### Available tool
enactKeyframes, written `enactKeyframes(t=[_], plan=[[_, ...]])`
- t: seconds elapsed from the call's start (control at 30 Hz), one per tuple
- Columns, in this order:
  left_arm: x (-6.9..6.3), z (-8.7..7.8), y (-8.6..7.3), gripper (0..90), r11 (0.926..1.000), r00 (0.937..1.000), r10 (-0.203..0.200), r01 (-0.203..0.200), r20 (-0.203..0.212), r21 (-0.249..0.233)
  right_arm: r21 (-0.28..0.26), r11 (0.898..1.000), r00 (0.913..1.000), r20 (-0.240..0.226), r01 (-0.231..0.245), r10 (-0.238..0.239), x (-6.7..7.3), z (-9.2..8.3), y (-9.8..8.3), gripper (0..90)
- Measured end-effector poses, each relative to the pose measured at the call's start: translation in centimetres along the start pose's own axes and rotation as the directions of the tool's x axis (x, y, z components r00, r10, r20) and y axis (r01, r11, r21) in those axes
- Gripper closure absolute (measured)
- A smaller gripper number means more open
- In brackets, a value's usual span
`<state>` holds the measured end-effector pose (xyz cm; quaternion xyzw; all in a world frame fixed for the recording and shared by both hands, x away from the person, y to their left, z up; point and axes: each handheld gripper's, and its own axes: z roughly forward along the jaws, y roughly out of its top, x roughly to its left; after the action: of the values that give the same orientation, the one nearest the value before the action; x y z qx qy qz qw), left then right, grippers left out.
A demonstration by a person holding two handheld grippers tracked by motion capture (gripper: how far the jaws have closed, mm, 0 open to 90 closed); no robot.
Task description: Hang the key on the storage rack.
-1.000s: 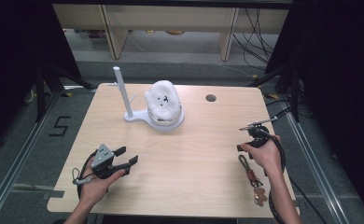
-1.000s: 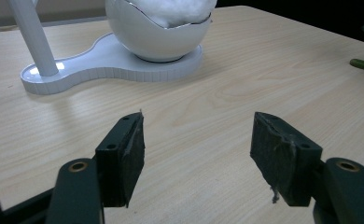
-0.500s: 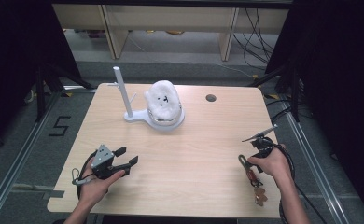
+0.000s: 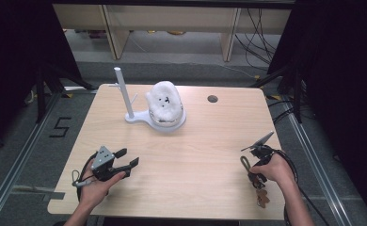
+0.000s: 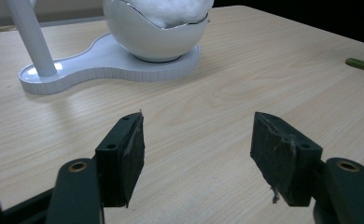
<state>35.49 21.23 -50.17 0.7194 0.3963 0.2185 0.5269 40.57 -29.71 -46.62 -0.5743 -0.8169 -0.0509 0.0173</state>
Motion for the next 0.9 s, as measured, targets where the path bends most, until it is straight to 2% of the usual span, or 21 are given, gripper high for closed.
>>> enactKeyframes(t=[0.03,0.07,0.1,0.17,0.23,0.27,0.33,0.4,0.43,0.47,0.53,0.57,0.6,0.63,0.73,0.83,0.87,0.9], plan=[[0.0,0.0,0.0,34.6,1.0000,1.0000,0.000,0.000,0.000,0.000,0.005,1.000,0.9999,0.004,-0.012,0.012,0.1,0.1,0.0,58.4],[0.0,0.0,0.0,34.6,1.0000,1.0000,0.001,-0.001,0.000,0.000,0.005,1.000,0.9999,0.005,0.009,-0.009,0.1,0.2,0.0,58.4],[0.0,0.0,0.0,34.6,1.0000,1.0000,0.001,-0.001,0.000,0.001,0.019,1.000,0.9999,0.005,-0.013,0.013,0.3,0.2,0.1,58.4],[0.0,0.0,0.0,34.5,1.0000,1.0000,0.000,0.000,-0.001,0.001,0.041,0.999,1.0000,-0.003,-0.006,0.006,0.4,0.3,0.2,58.8],[0.0,0.1,-0.1,34.5,1.0000,1.0000,0.001,-0.001,0.005,-0.004,0.034,0.999,0.9998,0.022,-0.005,0.005,0.5,0.6,0.2,59.5],[0.0,0.1,-0.1,34.4,1.0000,1.0000,0.000,0.000,0.004,-0.005,0.053,0.999,0.9999,0.013,0.006,-0.007,0.5,0.6,0.3,60.0],[0.0,0.1,-0.1,34.4,1.0000,1.0000,0.000,0.000,0.004,-0.005,0.062,0.998,0.9997,0.023,-0.002,0.001,0.6,0.5,0.4,61.1],[0.0,0.1,-0.1,34.4,1.0000,1.0000,0.000,0.000,0.004,-0.005,0.045,0.999,0.9991,0.042,0.001,-0.003,0.6,0.7,0.4,61.9],[0.1,0.1,-0.1,34.4,1.0000,1.0000,0.000,0.000,0.004,-0.004,0.053,0.999,0.9987,0.050,-0.011,0.008,0.8,0.7,0.4,62.3],[0.0,0.1,-0.1,34.4,1.0000,1.0000,0.000,0.000,0.003,-0.002,0.079,0.997,0.9989,0.046,0.002,-0.005,0.9,0.6,0.6,63.1],[0.0,0.0,-0.1,34.4,1.0000,1.0000,0.002,-0.002,-0.001,0.006,0.085,0.996,0.9985,0.054,0.007,-0.011,0.9,0.6,0.7,63.7],[0.0,0.0,-0.1,34.4,1.0000,1.0000,0.003,-0.003,-0.001,0.006,0.072,0.997,0.9969,0.078,-0.001,-0.004,1.1,0.7,0.7,65.4],[0.0,0.0,-0.1,34.5,1.0000,1.0000,0.002,-0.002,0.003,0.003,0.083,0.997,0.9970,0.076,0.006,-0.012,1.1,0.7,0.8,66.3],[0.0,0.1,-0.2,34.4,1.0000,1.0000,0.001,-0.001,0.008,-0.001,0.071,0.997,0.9960,0.089,-0.004,-0.003,1.2,0.8,0.8,67.1],[0.0,-0.1,-0.1,34.4,1.0000,1.0000,0.000,0.000,-0.001,0.005,0.073,0.997,0.9957,0.093,-0.002,-0.004,1.3,0.8,0.8,67.8],[0.1,-0.1,-0.1,34.5,1.0000,1.0000,-0.003,0.003,-0.003,0.003,0.072,0.997,0.9977,0.066,-0.014,0.009,1.2,0.5,0.7,68.7],[0.1,-0.1,-0.1,34.5,1.0000,1.0000,-0.004,0.004,-0.003,0.001,0.028,1.000,0.9983,0.058,-0.007,0.005,1.2,0.1,0.5,69.1],[0.1,-0.1,-0.1,34.5,1.0000,1.0000,-0.006,0.006,-0.003,0.000,0.028,1.000,0.9983,0.058,-0.007,0.005,1.2,0.1,0.5,69.1]])
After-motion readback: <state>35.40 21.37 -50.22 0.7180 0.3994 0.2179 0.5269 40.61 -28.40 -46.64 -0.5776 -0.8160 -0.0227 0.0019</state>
